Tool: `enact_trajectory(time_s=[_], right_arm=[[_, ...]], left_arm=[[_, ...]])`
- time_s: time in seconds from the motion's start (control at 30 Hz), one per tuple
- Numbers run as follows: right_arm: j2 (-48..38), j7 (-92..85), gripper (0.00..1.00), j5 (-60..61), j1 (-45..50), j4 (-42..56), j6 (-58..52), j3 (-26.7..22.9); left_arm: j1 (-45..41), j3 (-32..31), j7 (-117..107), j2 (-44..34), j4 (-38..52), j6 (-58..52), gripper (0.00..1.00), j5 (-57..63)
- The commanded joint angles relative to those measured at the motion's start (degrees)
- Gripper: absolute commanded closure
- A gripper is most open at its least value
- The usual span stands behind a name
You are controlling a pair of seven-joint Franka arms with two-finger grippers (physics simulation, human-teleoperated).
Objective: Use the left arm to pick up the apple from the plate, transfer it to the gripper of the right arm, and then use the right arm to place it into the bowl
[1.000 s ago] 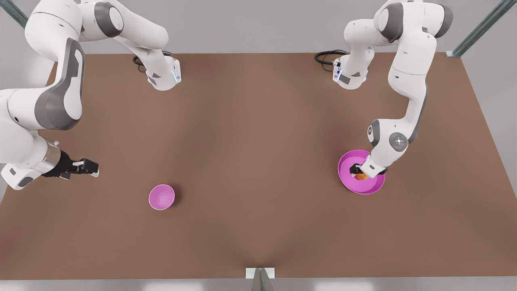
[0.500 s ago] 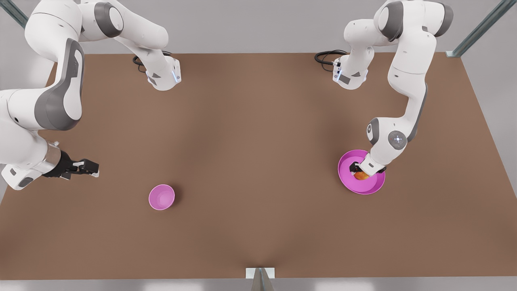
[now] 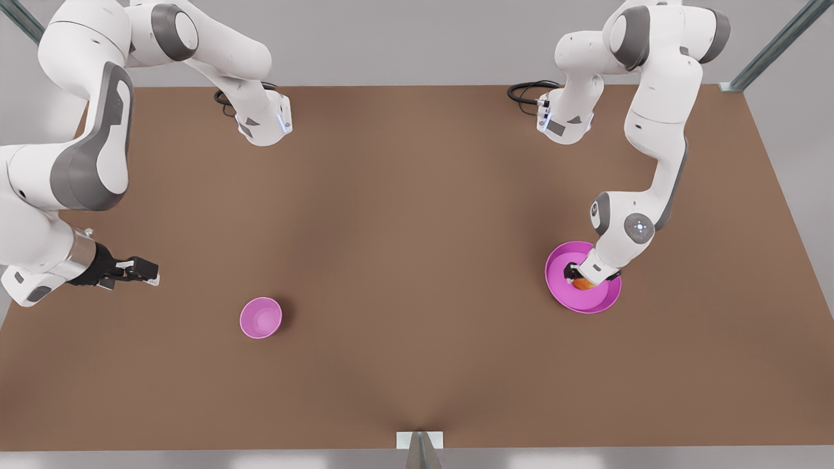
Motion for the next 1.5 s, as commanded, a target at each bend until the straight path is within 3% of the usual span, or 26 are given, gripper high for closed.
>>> enact_trajectory(time_s=[0.0,0.13,0.23,0.33,0.37,0.4,0.5,0.6,0.67,0.8,0.83,0.93,1.03,1.47], right_arm=[[-0.1,-0.1,0.0,0.3,0.1,0.0,0.0,0.0],[-0.1,0.0,0.0,0.3,0.1,0.0,0.0,0.1],[-0.1,0.1,0.0,0.3,0.1,0.0,0.0,0.0],[-0.1,0.1,0.0,0.3,0.2,0.0,0.0,0.0],[-0.1,0.1,0.0,0.4,0.2,0.0,0.0,0.0],[-0.1,0.1,0.0,0.4,0.2,0.0,-0.1,0.0],[-0.1,0.2,0.0,0.4,0.0,-0.1,-0.1,0.0],[0.1,0.8,0.0,4.3,0.1,-0.3,-0.1,-0.1],[0.4,0.8,0.0,10.4,0.1,-1.6,0.0,0.0],[6.3,0.8,0.0,37.9,-2.7,-6.0,1.0,-0.3],[6.8,0.9,0.0,42.2,-2.6,-7.1,2.4,-0.3],[10.2,0.9,0.0,55.2,-1.5,-7.9,3.1,-0.3],[11.5,0.8,0.0,63.6,0.3,-9.2,5.5,0.0],[17.0,0.1,0.0,73.1,7.7,-9.1,19.0,0.3]], left_arm=[[-0.1,0.0,-0.1,-0.1,0.1,0.0,0.19,0.0],[-0.2,-0.4,-0.4,-3.8,0.0,-2.0,0.21,0.0],[-0.2,-4.4,-0.3,-8.6,0.7,-6.2,0.23,-1.8],[0.3,-14.1,1.3,-9.8,4.9,-8.3,0.23,-12.4],[0.2,-18.8,7.5,-9.4,6.7,-8.2,0.23,-21.2],[-0.2,-21.4,14.9,-8.6,9.9,-8.2,0.23,-28.2],[-0.6,-29.8,18.6,1.6,21.8,-8.2,0.27,-30.4],[-0.7,-34.1,36.4,7.7,29.3,-7.7,0.27,-34.8],[-3.1,-34.6,52.1,11.5,33.8,-7.5,0.27,-42.4],[-5.4,-37.8,88.8,20.8,42.9,-7.6,0.28,-60.6],[-7.5,-37.9,95.9,22.3,46.1,-7.7,0.32,-65.7],[-13.2,-37.2,99.6,29.1,57.4,-7.3,0.33,-66.5],[-17.7,-32.4,99.7,34.7,67.1,-7.2,0.33,-66.5],[-20.5,-33.0,103.0,40.2,73.4,-6.4,0.29,-66.7]])
